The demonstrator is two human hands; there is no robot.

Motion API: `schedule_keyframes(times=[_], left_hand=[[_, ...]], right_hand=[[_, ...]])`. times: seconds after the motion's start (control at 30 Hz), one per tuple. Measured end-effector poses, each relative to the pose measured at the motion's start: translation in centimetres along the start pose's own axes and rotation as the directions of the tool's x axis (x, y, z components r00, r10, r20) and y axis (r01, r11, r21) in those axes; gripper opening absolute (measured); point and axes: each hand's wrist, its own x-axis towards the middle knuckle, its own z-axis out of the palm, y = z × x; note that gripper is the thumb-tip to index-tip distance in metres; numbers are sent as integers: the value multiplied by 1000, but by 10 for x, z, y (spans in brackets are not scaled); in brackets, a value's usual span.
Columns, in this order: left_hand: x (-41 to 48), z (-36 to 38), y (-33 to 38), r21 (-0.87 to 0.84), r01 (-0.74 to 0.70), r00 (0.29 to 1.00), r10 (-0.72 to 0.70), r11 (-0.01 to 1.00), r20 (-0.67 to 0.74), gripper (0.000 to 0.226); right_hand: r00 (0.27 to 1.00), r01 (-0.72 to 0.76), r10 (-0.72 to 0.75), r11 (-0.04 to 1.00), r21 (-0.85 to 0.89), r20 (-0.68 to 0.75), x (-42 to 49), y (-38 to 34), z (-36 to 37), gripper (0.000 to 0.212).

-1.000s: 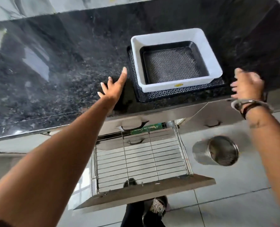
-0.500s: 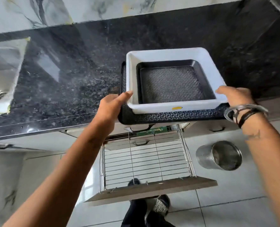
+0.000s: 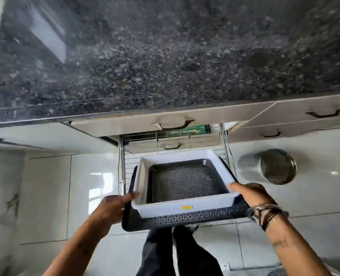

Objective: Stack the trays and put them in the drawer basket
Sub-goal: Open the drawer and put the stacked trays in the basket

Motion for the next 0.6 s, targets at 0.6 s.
schedule_keyframes(times=[0.6], left_hand=[[262, 21, -43, 324, -78, 983, 128, 943, -133, 55]], right_hand=[[993, -13, 33, 985, -174, 110, 222, 42, 144, 77]])
